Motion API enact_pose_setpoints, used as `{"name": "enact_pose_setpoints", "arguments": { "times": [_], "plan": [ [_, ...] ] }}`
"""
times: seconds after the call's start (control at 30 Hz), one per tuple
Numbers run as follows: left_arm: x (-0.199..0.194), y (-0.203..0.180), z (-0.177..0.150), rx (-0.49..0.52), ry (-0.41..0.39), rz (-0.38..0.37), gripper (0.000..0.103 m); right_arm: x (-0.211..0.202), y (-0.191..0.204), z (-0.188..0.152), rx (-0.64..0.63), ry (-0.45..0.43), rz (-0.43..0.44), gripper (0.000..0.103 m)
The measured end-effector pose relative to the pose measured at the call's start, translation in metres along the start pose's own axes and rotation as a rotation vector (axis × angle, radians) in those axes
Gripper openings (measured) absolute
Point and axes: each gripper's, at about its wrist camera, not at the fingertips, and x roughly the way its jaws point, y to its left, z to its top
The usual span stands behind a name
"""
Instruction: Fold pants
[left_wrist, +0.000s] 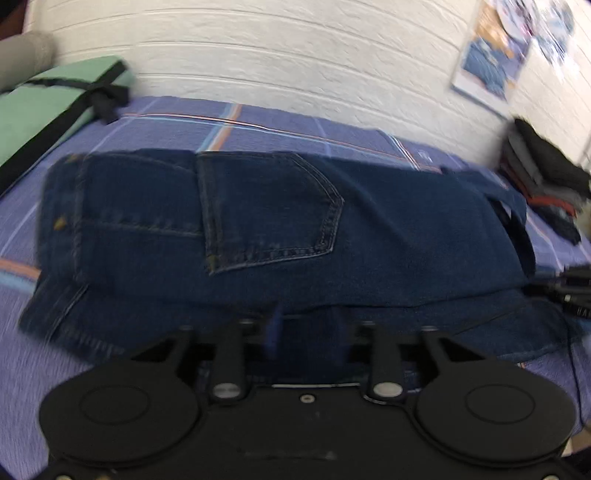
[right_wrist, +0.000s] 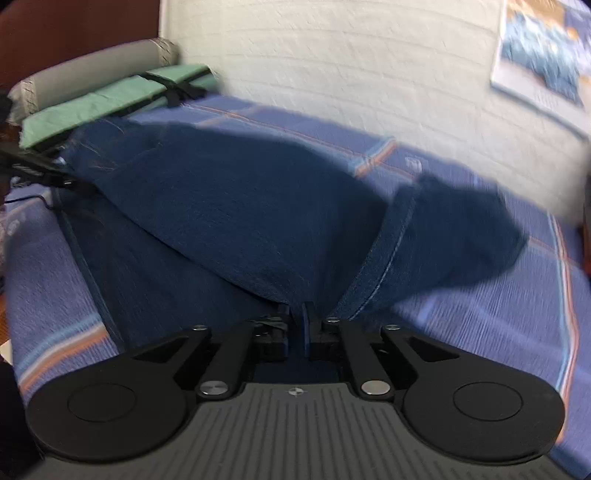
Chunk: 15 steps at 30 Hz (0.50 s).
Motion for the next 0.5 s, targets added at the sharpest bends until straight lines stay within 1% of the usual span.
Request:
{"name": "enact_pose_setpoints", "arguments": {
  "times": [0.03,0.07,0.13,0.17,0.2,0.27,0.33,0.37,0.43,0.5],
  "plan": [
    [-0.008,0.001,-0.001,-0.020,-0.021,0.014,0.065,-0.003,0.000,0.002,0.020,-0.004,-0.002,0.017],
    [-0.016,0.005,0.000,-0.038,-0.050,0.028,0.069,-0.005,0.000,0.005,0.037,-0.007,-0.003,0.026],
    [-0.031,0.009,0.001,-0.066,-0.085,0.042,0.070,-0.013,-0.002,0.008,0.076,-0.041,-0.012,0.035],
    [-0.036,0.013,0.000,-0.085,-0.096,0.053,0.070,-0.018,-0.003,0.008,0.093,-0.056,-0.020,0.042],
    [-0.040,0.016,0.000,-0.106,-0.100,0.066,0.070,-0.021,-0.004,0.008,0.107,-0.065,-0.031,0.045],
    [-0.040,0.025,0.002,-0.157,-0.088,0.106,0.070,-0.026,-0.002,0.005,0.143,-0.087,-0.061,0.063],
    [-0.037,0.036,0.004,-0.218,-0.074,0.157,0.070,-0.031,-0.002,0.000,0.185,-0.106,-0.085,0.071],
    [-0.039,0.051,0.005,-0.252,-0.062,0.183,0.070,-0.035,-0.003,-0.004,0.203,-0.115,-0.096,0.072],
    [-0.034,0.058,0.007,-0.309,-0.051,0.207,0.070,-0.036,-0.004,-0.003,0.227,-0.135,-0.129,0.075],
    [-0.036,0.069,0.006,-0.341,-0.046,0.216,0.070,-0.038,-0.007,-0.004,0.251,-0.157,-0.163,0.079]
  ]
}}
